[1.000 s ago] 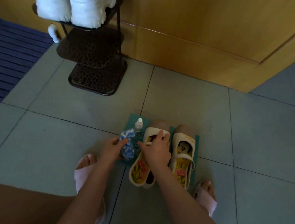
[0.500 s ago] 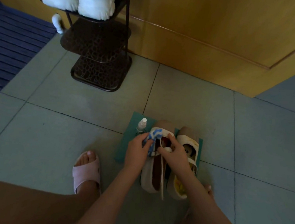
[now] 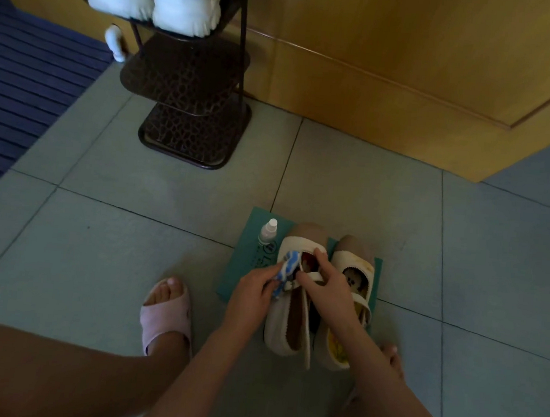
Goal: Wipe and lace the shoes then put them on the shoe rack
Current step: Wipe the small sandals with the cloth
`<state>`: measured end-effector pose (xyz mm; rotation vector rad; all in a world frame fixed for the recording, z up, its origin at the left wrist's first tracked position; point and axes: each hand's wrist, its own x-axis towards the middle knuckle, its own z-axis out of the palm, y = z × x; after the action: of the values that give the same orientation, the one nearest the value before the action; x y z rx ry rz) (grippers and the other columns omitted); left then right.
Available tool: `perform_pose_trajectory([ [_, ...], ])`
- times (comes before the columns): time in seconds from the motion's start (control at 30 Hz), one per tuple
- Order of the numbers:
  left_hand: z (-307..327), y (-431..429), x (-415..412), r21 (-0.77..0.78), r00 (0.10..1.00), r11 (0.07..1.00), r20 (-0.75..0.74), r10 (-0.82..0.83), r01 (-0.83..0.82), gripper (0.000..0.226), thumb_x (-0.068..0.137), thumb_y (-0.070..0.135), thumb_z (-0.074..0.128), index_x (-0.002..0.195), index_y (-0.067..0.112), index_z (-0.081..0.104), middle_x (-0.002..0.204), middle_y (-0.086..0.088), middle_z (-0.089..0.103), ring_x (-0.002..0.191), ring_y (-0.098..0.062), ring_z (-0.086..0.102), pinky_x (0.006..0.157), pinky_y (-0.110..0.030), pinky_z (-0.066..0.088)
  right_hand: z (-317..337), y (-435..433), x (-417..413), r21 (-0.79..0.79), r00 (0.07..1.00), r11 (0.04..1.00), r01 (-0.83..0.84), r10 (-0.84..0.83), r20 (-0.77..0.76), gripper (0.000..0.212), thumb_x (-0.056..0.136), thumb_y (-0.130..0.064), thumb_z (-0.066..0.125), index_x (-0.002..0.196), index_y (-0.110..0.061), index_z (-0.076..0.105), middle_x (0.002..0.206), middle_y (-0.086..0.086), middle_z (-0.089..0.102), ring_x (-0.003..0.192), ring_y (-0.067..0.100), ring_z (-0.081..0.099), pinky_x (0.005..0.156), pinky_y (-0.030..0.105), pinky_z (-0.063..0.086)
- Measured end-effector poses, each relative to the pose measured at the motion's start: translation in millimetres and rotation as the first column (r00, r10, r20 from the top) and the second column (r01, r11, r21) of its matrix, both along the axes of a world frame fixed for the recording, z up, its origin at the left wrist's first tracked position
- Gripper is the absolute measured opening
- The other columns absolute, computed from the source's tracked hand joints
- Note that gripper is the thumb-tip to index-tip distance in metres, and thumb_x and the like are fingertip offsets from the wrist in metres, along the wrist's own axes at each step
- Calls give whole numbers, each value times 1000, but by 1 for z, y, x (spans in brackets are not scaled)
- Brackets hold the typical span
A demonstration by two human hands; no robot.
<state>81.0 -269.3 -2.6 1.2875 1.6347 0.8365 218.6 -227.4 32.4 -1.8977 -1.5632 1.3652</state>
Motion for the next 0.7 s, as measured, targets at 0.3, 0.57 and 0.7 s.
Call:
perform_pose_trajectory([
  [0.3,3,-24,-5,-37,998,997,-2,-64,64,35,94,9,48,126,20,58,109,3,62,94,-6,57,73,0,38,1,0,10,-37,999,999,-18,17,-45,65,88,-28,62,145,-23,32,150,2,34,132,18,38,93,20,36],
  [0.57,1,-64,8,-134,990,983,55,130,-122,32,94,12,51,120,28,60,105,6,65,86,6,57,68,-1,42,-1,0,9,-56,999,998,-21,19,-45,64,89,-30,62,145,-22,31,148,2,38,128,17,43,96,22,38],
  [0.7,7,-87,18,-71,997,995,-38,64,-67,40,93,7,50,127,27,53,120,18,49,107,5,48,83,6,30,-2,1,7,-85,998,996,-26,21,-56,72,84,-38,66,145,-24,30,150,4,36,130,21,43,106,37,40],
])
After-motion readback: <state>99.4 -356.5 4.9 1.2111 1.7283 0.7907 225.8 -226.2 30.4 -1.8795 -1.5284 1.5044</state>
